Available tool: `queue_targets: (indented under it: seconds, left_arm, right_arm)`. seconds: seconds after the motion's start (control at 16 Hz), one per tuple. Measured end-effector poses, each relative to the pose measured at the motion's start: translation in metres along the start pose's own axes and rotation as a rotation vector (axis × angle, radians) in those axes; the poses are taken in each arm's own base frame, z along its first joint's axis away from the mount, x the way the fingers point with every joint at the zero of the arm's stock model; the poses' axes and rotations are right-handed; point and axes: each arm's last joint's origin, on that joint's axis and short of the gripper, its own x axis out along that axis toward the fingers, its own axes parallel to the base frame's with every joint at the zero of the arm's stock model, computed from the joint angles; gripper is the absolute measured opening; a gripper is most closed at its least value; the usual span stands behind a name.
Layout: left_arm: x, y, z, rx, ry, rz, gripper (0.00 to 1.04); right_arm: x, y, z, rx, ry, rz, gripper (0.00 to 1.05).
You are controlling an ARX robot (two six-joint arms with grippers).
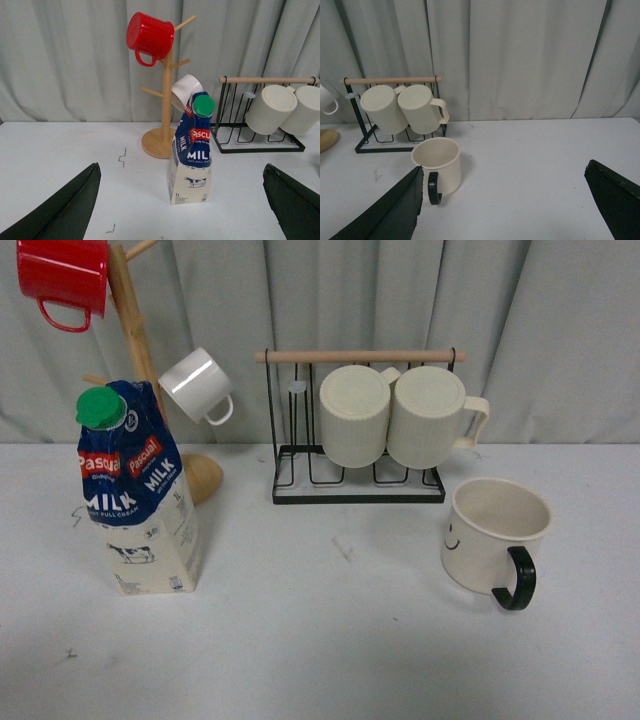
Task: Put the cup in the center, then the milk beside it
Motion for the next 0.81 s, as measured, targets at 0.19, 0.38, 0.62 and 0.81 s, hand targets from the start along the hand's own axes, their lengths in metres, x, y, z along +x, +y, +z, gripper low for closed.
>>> queue_targets:
  seconds: [0.19,0.38,0.62,0.81]
  left_arm:
    - [0.0,0.0,0.0,0.0,0.0,0.0,0.98]
    - [0.0,0.0,0.0,0.0,0.0,0.0,0.98]
    - [0.0,0.0,0.0,0.0,0.0,0.0,0.98]
    - [0.0,0.0,0.0,0.0,0.0,0.0,0.98]
  right_arm:
    - [0.0,0.0,0.0,0.0,0.0,0.0,0.98]
    - [0.0,0.0,0.0,0.0,0.0,0.0,0.98]
    - [0.0,0.0,0.0001,0.0,0.0,0.0,0.98]
    - [0.0,0.0,0.0,0.0,0.0,0.0,0.98]
